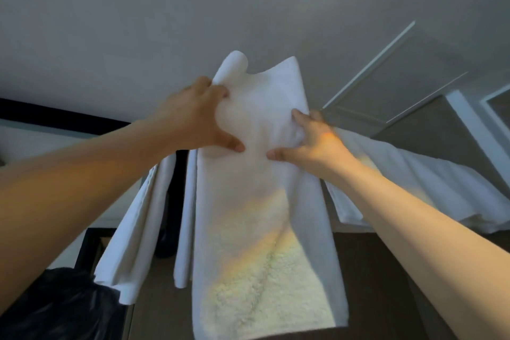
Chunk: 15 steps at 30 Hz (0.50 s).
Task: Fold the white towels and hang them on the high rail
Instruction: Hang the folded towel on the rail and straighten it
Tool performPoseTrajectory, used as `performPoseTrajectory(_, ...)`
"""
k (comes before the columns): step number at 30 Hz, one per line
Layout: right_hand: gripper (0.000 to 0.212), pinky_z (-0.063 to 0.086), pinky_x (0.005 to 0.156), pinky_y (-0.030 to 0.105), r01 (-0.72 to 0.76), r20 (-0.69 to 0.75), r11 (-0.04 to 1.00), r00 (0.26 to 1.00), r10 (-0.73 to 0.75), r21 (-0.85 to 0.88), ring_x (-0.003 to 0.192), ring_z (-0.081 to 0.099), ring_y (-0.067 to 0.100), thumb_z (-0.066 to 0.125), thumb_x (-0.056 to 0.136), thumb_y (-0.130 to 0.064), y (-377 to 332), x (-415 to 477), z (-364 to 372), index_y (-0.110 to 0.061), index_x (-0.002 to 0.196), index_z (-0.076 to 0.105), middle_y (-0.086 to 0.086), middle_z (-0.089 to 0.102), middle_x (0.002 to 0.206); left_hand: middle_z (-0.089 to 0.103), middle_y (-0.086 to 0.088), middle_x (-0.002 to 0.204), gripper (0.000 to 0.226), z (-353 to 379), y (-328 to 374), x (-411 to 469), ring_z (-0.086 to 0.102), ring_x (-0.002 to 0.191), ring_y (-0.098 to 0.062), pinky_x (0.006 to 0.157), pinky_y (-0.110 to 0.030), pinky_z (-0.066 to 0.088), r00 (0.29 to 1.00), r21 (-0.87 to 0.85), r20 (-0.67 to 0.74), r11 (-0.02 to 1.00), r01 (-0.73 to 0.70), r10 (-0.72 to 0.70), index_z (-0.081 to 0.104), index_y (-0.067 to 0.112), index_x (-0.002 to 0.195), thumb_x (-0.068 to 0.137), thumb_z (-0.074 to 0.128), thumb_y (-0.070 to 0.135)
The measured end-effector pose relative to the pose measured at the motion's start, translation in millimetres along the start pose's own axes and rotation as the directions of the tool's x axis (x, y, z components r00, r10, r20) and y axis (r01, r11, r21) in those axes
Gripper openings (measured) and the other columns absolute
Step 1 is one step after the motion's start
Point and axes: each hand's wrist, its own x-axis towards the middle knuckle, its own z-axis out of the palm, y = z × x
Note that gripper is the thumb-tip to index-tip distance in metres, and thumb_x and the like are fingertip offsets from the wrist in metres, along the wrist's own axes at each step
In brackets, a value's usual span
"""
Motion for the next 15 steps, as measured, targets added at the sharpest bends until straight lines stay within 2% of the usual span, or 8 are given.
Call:
performPoseTrajectory(2,0.105,0.032,0.108,0.027,-0.039,0.051,0.999,0.998,0.04,-0.024,0.143,0.03,0.02,0.083,0.064,-0.057,3.6,5.4,2.4,-0.021,0.15,0.035,0.001,0.022,0.157,0.049,0.005,0.123,0.098,1.8,-1.0,2.2,0.052,0.112,-0.023,0.079,-0.03,0.033,1.0,0.054,-0.005,0.998,0.031,-0.031,0.049,0.035,0.128,0.045,0.073,0.08)
performPoseTrajectory(5,0.098,0.034,0.112,0.036,0.002,0.067,0.983,0.998,0.01,-0.184,0.145,0.027,0.019,0.076,0.065,-0.068,4.0,12.6,-0.9,-0.024,0.146,0.041,-0.004,0.019,0.16,0.053,0.009,0.104,0.093,2.5,-5.6,1.8,0.053,0.098,-0.02,0.075,-0.031,0.033,0.998,0.093,-0.016,0.994,0.056,-0.055,0.056,0.035,0.118,0.042,0.065,0.088)
performPoseTrajectory(7,0.093,0.029,0.113,0.037,0.039,0.067,0.959,0.998,-0.021,-0.28,0.148,0.019,0.017,0.071,0.067,-0.072,3.3,15.0,-1.9,-0.027,0.143,0.042,-0.008,0.015,0.162,0.057,0.006,0.107,0.093,4.2,-7.2,2.0,0.052,0.095,-0.02,0.075,-0.031,0.034,0.997,0.102,-0.028,0.992,0.072,-0.07,0.058,0.033,0.115,0.042,0.063,0.09)
performPoseTrajectory(8,0.092,0.028,0.111,0.036,0.044,0.068,0.95,0.997,-0.025,-0.308,0.148,0.019,0.016,0.069,0.068,-0.073,3.6,15.7,-1.9,-0.028,0.143,0.041,-0.009,0.017,0.162,0.056,0.004,0.11,0.093,5.2,-7.4,2.5,0.053,0.096,-0.021,0.076,-0.031,0.035,0.996,0.1,-0.031,0.992,0.081,-0.078,0.059,0.032,0.114,0.042,0.063,0.09)
performPoseTrajectory(11,0.091,0.035,0.092,0.033,0.021,0.082,0.952,0.997,0.004,-0.305,0.136,0.04,0.021,0.065,0.067,-0.079,8.8,17.1,-0.2,-0.034,0.142,0.039,-0.006,0.041,0.15,0.053,0.005,0.109,0.089,6.8,-8.0,3.7,0.055,0.097,-0.023,0.072,-0.03,0.037,0.996,0.079,-0.025,0.993,0.086,-0.085,0.06,0.026,0.103,0.04,0.063,0.089)
performPoseTrajectory(13,0.093,0.035,0.087,0.032,0.024,0.102,0.951,0.995,0.007,-0.308,0.131,0.045,0.023,0.064,0.065,-0.082,12.0,19.0,-0.6,-0.035,0.14,0.038,-0.005,0.046,0.146,0.056,0.009,0.091,0.085,6.8,-9.4,3.2,0.055,0.089,-0.022,0.06,-0.028,0.033,0.996,0.063,-0.026,0.994,0.09,-0.088,0.058,0.026,0.092,0.036,0.06,0.09)
performPoseTrajectory(15,0.093,0.036,0.087,0.031,0.039,0.126,0.944,0.992,0.003,-0.326,0.13,0.046,0.022,0.064,0.063,-0.083,10.9,23.9,-2.5,-0.032,0.137,0.041,-0.004,0.047,0.145,0.052,0.012,0.079,0.082,7.8,-12.4,1.4,0.052,0.08,-0.02,0.056,-0.029,0.03,0.995,0.033,-0.026,0.995,0.096,-0.095,0.054,0.03,0.089,0.036,0.058,0.091)
